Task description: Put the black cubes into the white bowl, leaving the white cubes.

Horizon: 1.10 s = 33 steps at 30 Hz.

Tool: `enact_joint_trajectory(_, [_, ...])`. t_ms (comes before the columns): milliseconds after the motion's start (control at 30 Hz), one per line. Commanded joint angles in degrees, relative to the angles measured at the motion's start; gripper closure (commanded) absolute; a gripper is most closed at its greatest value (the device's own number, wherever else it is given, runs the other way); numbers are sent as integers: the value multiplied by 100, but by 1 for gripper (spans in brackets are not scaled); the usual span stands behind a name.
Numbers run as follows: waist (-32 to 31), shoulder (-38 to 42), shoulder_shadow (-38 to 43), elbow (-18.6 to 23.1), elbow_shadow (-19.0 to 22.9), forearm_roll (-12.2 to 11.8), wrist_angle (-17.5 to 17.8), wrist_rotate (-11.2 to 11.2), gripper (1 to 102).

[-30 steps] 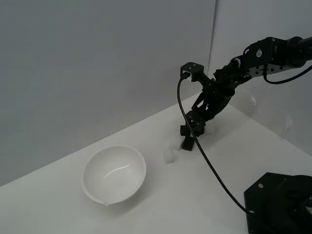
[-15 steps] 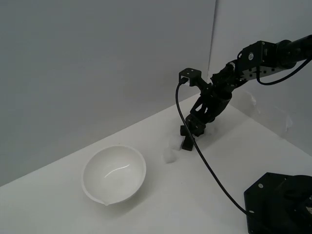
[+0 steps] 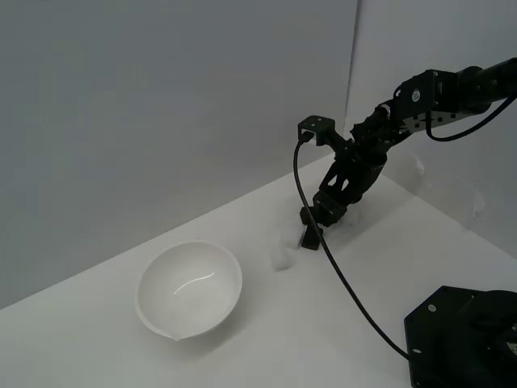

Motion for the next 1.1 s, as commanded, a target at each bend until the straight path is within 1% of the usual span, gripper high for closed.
enact_joint_trajectory(0, [44,158,193,-62,-97,-18,123,18,37])
enact_joint_trajectory(267, [114,167,202,-62,-105,132,158,18,37])
enact_joint_trajectory(400, [167,158,193,-105,-149,132,141,18,38])
enact_joint_trajectory(433, [167,149,167,-123,-167,132,141,18,41])
enact_joint_trajectory(500, [185,114,132,-149,-193,141,141,18,51])
enact_joint_trajectory(567, [185,97,123,-167,-211,141,141,18,58])
enact_joint_trajectory(633, [185,114,132,-176,-220,141,141,18,63])
enact_joint_trajectory(700, [185,123,149,-193,-237,141,141,18,66])
enact_joint_trajectory(900, [185,158,193,-325,-378,141,141,18,67])
enact_joint_trajectory(933, [185,185,211,-334,-387,141,149,18,70])
enact_joint_trajectory(1033, [185,308,343,-316,-369,141,149,18,87])
enact_joint_trajectory(1067, [185,360,404,-316,-352,141,149,18,90])
